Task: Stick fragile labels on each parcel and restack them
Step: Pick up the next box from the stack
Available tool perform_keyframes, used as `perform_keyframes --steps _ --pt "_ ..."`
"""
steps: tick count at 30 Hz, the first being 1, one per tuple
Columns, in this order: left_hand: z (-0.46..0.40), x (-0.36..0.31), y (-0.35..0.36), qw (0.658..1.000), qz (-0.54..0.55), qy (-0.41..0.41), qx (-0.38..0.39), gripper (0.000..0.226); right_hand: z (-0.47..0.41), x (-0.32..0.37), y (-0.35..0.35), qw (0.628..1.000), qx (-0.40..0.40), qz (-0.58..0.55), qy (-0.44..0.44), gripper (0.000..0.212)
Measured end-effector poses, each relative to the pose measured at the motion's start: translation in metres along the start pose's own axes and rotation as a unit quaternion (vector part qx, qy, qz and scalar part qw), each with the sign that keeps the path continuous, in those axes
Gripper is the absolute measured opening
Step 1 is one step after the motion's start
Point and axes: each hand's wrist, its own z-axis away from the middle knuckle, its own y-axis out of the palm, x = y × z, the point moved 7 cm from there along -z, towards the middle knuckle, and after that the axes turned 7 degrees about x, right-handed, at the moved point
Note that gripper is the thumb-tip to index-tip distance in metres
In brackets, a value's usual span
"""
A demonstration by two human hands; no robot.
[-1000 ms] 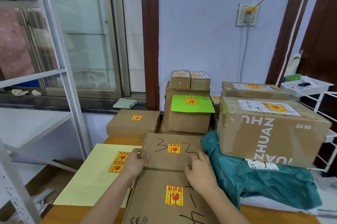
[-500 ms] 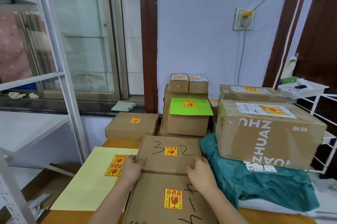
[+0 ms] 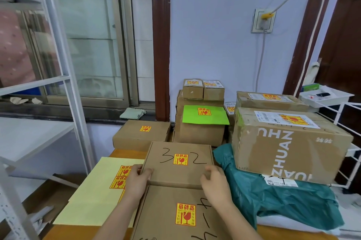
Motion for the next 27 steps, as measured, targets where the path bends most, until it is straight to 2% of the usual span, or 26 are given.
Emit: perform_keyframes --steps 14,20,27 --pt "0.002 -0.009 -0.011 0.997 0.064 0.038 -0.039 0.024 0.003 0.016 -0.008 0.999 -0.031 -0.031 -0.025 0.036" --pt "0.007 -0.019 -0.023 0.990 0.093 0.070 -0.077 0.018 0.004 0.028 -0.011 0.996 -0.040 -0.057 -0.047 0.035" --pt "0.009 -0.026 -0.046 0.982 0.123 0.069 -0.124 0.017 0.004 0.049 -0.011 0.993 -0.050 -0.071 -0.079 0.030"
